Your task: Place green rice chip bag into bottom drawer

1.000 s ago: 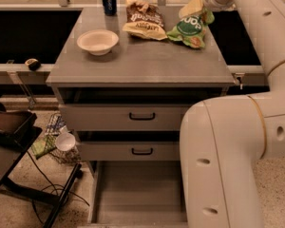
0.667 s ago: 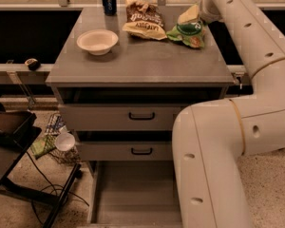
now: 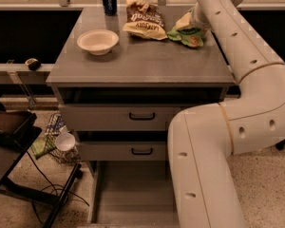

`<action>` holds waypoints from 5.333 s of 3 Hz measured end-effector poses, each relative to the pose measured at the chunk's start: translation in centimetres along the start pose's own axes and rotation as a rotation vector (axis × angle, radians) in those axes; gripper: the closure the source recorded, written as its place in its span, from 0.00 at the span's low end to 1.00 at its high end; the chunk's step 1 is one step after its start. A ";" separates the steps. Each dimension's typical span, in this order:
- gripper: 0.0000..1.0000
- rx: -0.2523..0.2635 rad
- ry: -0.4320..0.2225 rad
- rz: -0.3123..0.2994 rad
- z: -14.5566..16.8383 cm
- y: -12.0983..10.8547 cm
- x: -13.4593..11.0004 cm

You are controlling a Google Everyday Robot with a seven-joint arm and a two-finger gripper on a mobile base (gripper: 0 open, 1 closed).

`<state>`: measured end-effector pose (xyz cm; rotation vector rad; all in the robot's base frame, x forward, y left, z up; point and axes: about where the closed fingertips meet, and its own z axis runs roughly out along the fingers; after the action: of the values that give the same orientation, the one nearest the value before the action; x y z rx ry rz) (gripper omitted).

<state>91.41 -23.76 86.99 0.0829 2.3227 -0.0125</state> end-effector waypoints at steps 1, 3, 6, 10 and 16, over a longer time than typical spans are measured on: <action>0.42 -0.064 -0.037 -0.008 1.1 1.7 -0.5; 0.89 -0.071 -0.040 -0.010 1.2 2.0 -0.5; 1.00 -0.114 -0.103 -0.062 -3.4 1.3 -3.4; 1.00 -0.012 -0.059 -0.209 -26.0 -12.5 -2.8; 1.00 0.150 0.361 0.077 -30.0 -13.9 8.1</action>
Offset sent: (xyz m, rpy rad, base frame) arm 0.0125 0.0168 -0.0037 0.0350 -0.0397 0.0518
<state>63.15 -36.08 101.40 0.2703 2.6743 -0.1442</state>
